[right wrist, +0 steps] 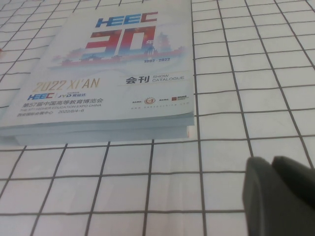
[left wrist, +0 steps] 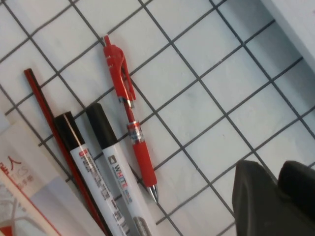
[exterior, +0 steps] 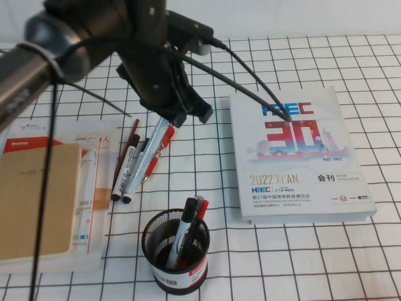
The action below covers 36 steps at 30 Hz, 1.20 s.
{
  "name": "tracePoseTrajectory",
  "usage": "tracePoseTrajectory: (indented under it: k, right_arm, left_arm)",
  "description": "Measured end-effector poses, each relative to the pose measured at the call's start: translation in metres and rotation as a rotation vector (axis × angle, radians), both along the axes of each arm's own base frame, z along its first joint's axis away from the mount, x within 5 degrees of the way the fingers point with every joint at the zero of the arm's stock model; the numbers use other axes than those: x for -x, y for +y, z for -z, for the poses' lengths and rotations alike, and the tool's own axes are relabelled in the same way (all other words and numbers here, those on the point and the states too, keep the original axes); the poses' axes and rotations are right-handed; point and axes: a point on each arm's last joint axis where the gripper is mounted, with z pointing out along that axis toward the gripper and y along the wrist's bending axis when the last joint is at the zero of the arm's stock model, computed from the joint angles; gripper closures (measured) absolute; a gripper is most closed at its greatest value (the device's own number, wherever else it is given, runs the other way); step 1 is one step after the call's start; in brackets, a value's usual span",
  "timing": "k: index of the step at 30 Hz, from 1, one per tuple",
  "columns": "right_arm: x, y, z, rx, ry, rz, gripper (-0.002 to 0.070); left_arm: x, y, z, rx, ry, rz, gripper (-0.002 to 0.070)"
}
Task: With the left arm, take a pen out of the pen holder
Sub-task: 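Take a marker out of the pen holder and lay it on the table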
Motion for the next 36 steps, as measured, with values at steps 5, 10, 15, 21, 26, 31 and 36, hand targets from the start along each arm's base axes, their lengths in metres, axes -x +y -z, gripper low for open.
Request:
tracePoseTrajectory:
  k: [5,10,15,21,26,31,36]
  right_arm:
    - [0.000,0.000,0.000,0.000,0.000,0.000,0.0691]
    - [0.000,0.000,0.000,0.000,0.000,0.000,0.0691]
    - [0.000,0.000,0.000,0.000,0.000,0.000,0.0691]
    - [0.000,0.000,0.000,0.000,0.000,0.000,0.0691]
    - [0.000,0.000,0.000,0.000,0.000,0.000,0.0691]
    - [0.000,0.000,0.000,0.000,0.000,0.000,0.0691]
    - [0.000,0.000,0.000,0.000,0.000,0.000,0.0691]
  left_arm:
    - [-0.027,-0.009,0.031,-0.025,0.048,-0.003,0.0610]
    - [-0.052,-0.008,0.053,0.012,0.091,-0.018,0.0610]
    - [-0.070,-0.009,0.068,0.024,0.101,-0.028,0.0610]
    - [-0.081,-0.013,0.088,0.027,0.124,-0.034,0.0610]
    - [-0.083,-0.014,0.097,0.019,0.137,-0.033,0.0610]
    - [-0.087,-0.014,0.112,0.007,0.159,-0.038,0.0610]
    - [-0.091,-0.012,0.121,0.002,0.161,-0.047,0.0610]
